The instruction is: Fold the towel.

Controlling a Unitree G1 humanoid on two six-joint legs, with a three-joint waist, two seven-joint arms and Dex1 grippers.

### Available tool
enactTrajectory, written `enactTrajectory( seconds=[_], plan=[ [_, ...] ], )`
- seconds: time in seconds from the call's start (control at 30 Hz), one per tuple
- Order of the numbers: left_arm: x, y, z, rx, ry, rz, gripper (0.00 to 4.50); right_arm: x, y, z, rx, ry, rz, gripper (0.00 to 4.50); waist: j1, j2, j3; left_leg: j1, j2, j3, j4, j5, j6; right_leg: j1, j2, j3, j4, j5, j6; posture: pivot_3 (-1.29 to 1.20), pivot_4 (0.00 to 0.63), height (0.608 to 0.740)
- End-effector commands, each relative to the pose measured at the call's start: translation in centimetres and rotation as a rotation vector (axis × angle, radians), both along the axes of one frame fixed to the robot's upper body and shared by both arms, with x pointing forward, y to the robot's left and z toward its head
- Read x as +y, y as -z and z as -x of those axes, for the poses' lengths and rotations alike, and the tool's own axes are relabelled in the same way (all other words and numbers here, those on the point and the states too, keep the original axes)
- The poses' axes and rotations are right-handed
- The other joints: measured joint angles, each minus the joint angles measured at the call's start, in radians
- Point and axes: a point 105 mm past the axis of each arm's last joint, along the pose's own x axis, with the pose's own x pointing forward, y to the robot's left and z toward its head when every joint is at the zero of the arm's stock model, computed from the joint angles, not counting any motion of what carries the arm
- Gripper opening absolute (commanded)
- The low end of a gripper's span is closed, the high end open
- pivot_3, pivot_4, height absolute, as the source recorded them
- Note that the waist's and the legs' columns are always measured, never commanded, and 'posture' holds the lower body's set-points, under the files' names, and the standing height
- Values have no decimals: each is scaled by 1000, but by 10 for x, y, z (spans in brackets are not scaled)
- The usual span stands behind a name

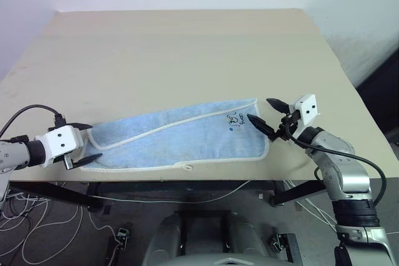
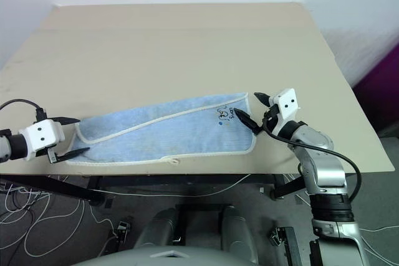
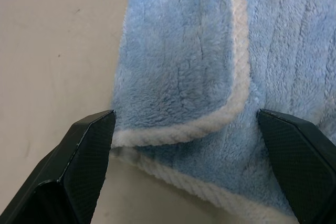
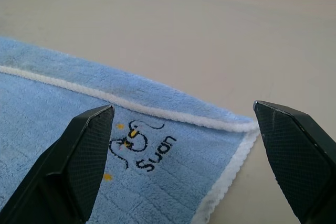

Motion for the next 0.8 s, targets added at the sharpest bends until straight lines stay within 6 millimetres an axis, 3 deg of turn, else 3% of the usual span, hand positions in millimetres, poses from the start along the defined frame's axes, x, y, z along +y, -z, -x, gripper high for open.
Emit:
enactTrajectory(
  seconds=[0.03, 0.4, 0.53, 0.8],
  plan=[
    [4, -10, -6, -60, 12, -63, 4500, 3, -10, 0, -38, -16, -13, 4456, 0, 0, 0, 0, 0, 0, 0, 0, 0, 0, 0, 0, 0, 0, 0, 0, 150, 740],
    [-3, -9, -17, -116, 41, -62, 4500, 1, -10, 1, -40, -5, -13, 4456, -1, 0, 0, 0, 0, 0, 0, 0, 0, 0, 0, 0, 1, 0, 0, 0, 150, 740],
    [-5, -10, -13, -111, 57, -31, 3605, 2, -10, 1, -42, -4, -12, 4500, -1, 0, 0, 0, 0, 0, 0, 0, 0, 0, 0, 0, 1, 0, 0, 0, 150, 740],
    [-5, -9, -8, -88, 63, -5, 743, 2, -11, -1, -44, -7, -11, 4500, -1, 0, 0, 0, 0, 0, 0, 0, 0, 0, 0, 0, 1, 0, 0, 0, 150, 740]
  ],
)
